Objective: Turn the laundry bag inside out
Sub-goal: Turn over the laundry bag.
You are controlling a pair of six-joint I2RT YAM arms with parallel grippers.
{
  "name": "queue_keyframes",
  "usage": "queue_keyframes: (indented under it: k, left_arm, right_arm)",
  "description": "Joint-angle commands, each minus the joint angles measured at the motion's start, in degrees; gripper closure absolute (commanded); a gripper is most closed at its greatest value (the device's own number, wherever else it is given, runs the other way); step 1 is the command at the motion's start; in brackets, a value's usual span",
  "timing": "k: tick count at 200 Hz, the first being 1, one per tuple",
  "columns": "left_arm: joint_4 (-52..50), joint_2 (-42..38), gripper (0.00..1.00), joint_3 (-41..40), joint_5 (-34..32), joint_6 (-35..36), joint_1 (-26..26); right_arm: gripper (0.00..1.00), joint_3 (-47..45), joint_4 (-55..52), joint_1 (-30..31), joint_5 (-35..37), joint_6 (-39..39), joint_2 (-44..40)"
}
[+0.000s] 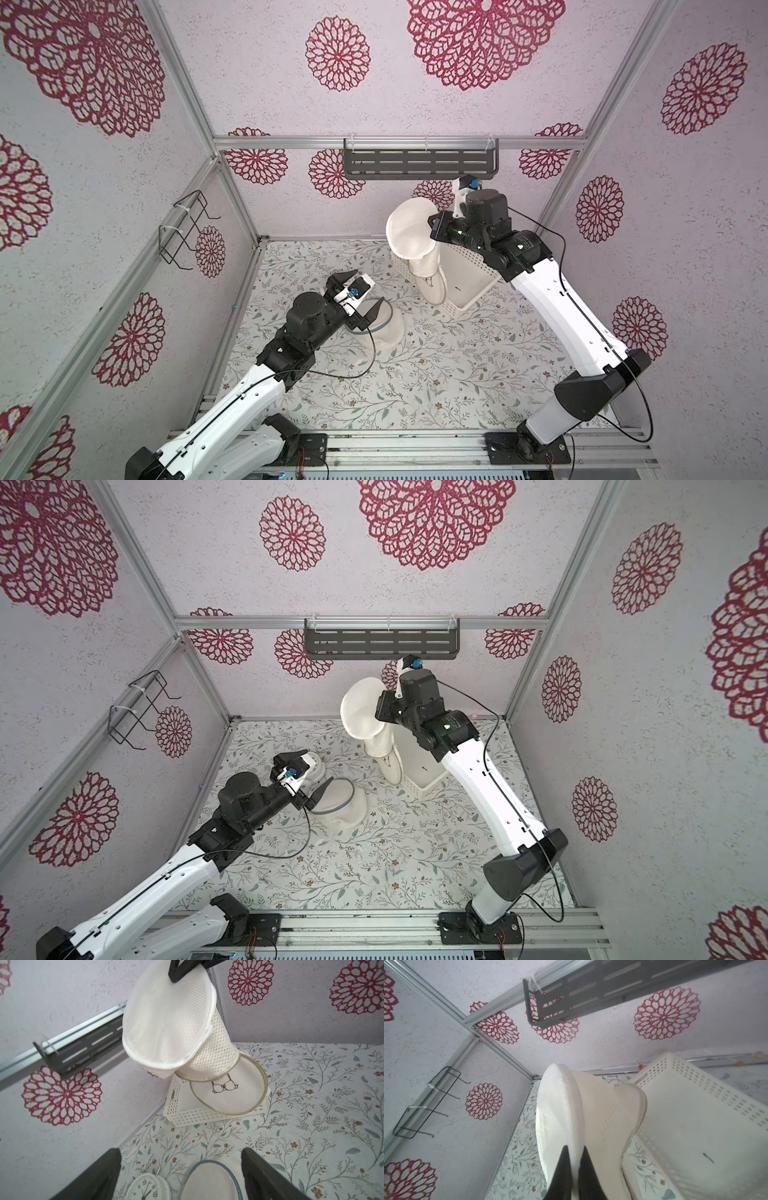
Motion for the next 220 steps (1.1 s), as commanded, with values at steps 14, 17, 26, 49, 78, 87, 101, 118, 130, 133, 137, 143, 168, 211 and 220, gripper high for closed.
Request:
queue_keyframes:
  k: [14, 17, 26, 49, 78, 87, 101, 118, 130, 133, 137, 143, 168, 211, 220]
  left_arm:
    - [3.1, 1.4, 0.01, 3.0, -1.4, 14.3, -2.8]
    - [3.1, 1.5, 0.01, 3.3, -1.2, 14.1, -2.8]
    - [3.2, 2.1, 0.01, 3.6, -0.3, 13.7, -2.9]
    - [4.3, 4.0, 0.04, 3.9, 1.6, 14.0, -3.5]
    - [4.9, 6.4, 0.09, 5.1, 2.2, 15.8, -4.2]
    - [4.9, 7.1, 0.11, 5.4, 2.4, 16.7, -4.4]
    - [4.8, 7.8, 0.14, 5.4, 2.7, 18.3, -4.7]
    - [4.9, 8.6, 0.19, 5.2, 1.3, 20.1, -5.0]
    - [4.8, 8.9, 0.21, 5.0, 0.0, 21.8, -5.0]
    - [4.9, 9.0, 0.22, 5.0, -0.1, 22.1, -5.0]
    - [4.9, 9.1, 0.23, 5.1, -0.1, 22.4, -5.0]
    - [4.9, 9.1, 0.26, 5.2, -0.2, 22.5, -5.1]
    - [5.4, 9.6, 0.42, 6.0, -1.9, 23.0, -6.0]
    - [6.5, 10.0, 0.72, 7.3, -1.4, 17.9, -6.4]
    - [6.5, 10.1, 0.79, 7.6, -0.8, 15.4, -6.3]
  right_arm:
    - [1.0, -3.0, -3.3, 3.6, -2.1, 7.2, -6.5]
    - [1.0, -3.6, -3.1, 3.9, -2.3, 7.7, -6.9]
    - [1.0, -5.1, -2.5, 4.8, -2.6, 9.4, -7.9]
    - [1.0, -9.5, -0.8, 6.5, -3.9, 12.5, -10.3]
    - [1.0, -13.9, 0.8, 7.8, -4.9, 14.8, -12.6]
    - [1.0, -15.4, 2.1, 7.8, -5.9, 15.7, -13.5]
    - [1.0, -17.5, 4.0, 7.8, -7.0, 16.8, -14.5]
    - [1.0, -19.3, 4.8, 7.9, -7.6, 17.6, -15.2]
    - [1.0, -20.2, 5.3, 7.8, -8.0, 18.1, -15.3]
    - [1.0, -20.4, 5.5, 7.8, -8.2, 18.3, -15.4]
    - [1.0, -20.8, 6.0, 7.8, -8.4, 18.5, -15.5]
    - [1.0, -21.2, 6.6, 7.8, -8.8, 18.9, -15.6]
    - [1.0, -23.1, 9.4, 7.3, -11.3, 20.2, -15.9]
    - [0.95, -25.2, 9.3, 5.6, -11.1, 19.1, -16.2]
    - [0.92, -25.7, 9.3, 5.1, -10.6, 18.6, -16.9]
